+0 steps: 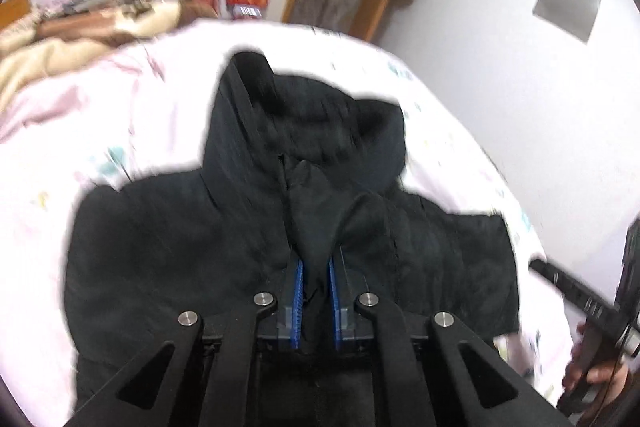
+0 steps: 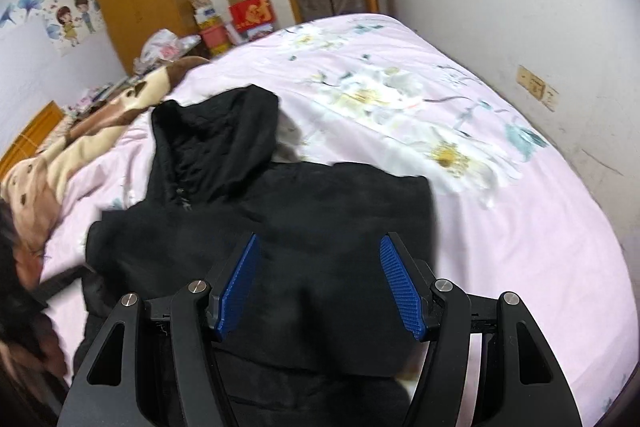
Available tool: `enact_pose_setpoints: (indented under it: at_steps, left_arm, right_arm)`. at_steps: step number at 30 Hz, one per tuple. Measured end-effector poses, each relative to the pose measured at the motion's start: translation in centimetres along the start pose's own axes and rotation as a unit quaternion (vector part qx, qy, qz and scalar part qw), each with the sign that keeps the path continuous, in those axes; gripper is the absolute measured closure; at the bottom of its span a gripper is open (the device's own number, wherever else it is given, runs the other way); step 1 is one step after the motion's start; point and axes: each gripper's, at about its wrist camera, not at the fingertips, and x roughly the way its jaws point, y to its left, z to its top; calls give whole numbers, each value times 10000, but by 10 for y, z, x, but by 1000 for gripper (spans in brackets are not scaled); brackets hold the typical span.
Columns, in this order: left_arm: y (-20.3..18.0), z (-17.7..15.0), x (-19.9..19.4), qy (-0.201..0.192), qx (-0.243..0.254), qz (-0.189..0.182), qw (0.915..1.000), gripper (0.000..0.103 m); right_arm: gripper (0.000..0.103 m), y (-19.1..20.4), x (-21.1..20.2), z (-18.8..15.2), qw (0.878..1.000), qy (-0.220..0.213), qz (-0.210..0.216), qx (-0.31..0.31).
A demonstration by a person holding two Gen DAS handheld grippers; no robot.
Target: Fold large clothes
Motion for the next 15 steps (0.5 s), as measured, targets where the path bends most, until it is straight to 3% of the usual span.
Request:
enact_pose_setpoints:
  at_steps: [6, 15]
  left_arm:
    - [34, 16, -18, -268, -39, 451, 9986, 92]
    - [81, -22, 7, 193, -327, 923, 9950, 92]
  right_arm:
    - [40, 7, 3, 3, 9998, -45, -62, -160]
    - [40, 39, 34, -9, 9966, 181, -198, -774]
